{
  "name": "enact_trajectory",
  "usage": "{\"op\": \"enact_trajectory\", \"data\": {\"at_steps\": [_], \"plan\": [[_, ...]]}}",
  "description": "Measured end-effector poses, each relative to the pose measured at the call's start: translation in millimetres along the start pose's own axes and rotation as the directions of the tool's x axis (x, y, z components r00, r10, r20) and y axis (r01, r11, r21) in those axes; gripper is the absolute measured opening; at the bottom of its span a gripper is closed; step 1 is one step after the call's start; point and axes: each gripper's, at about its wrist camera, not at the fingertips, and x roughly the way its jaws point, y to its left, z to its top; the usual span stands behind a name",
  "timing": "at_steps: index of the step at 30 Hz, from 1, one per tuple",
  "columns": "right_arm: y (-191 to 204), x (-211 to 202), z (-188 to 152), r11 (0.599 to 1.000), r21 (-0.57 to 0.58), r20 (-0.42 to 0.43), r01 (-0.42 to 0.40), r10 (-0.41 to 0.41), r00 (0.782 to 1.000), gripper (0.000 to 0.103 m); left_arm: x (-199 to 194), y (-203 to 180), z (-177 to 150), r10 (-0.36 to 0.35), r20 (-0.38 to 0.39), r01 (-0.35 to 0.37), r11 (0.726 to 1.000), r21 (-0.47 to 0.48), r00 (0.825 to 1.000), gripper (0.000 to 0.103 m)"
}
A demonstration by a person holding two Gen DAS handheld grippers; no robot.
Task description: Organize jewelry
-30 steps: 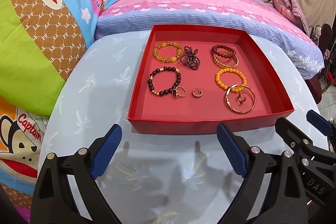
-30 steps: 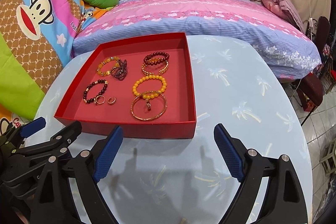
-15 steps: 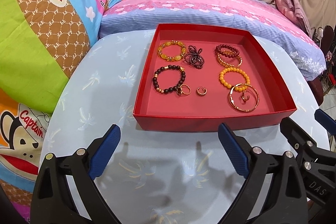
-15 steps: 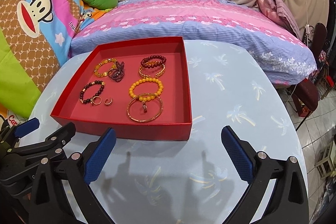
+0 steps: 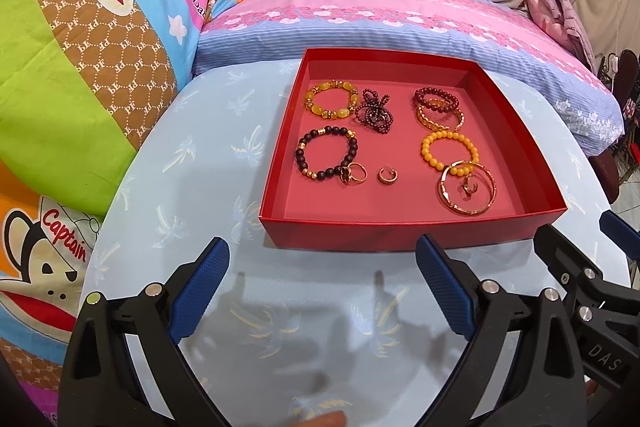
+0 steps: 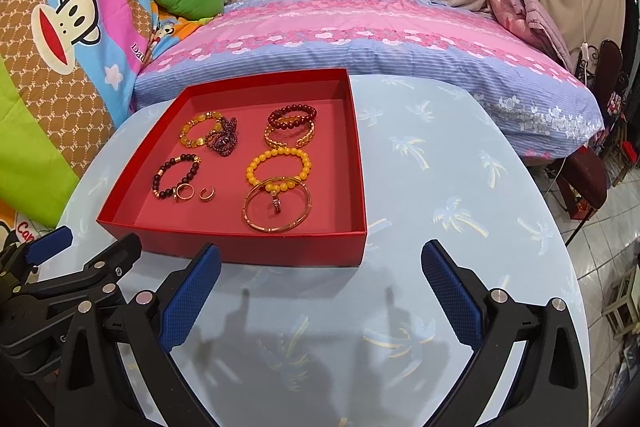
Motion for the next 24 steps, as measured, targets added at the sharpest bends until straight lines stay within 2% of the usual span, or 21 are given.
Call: {"op": "enact_trajectory", "data": {"at_steps": [24], "plan": [[-0.5, 0.6, -2.0, 1.0, 0.003, -0.008, 0.008, -0.008, 1.0, 0.097, -0.4, -2.2, -0.9, 0.008, -0.005, -0.008, 1.0, 0.004, 1.0, 0.09]]}}
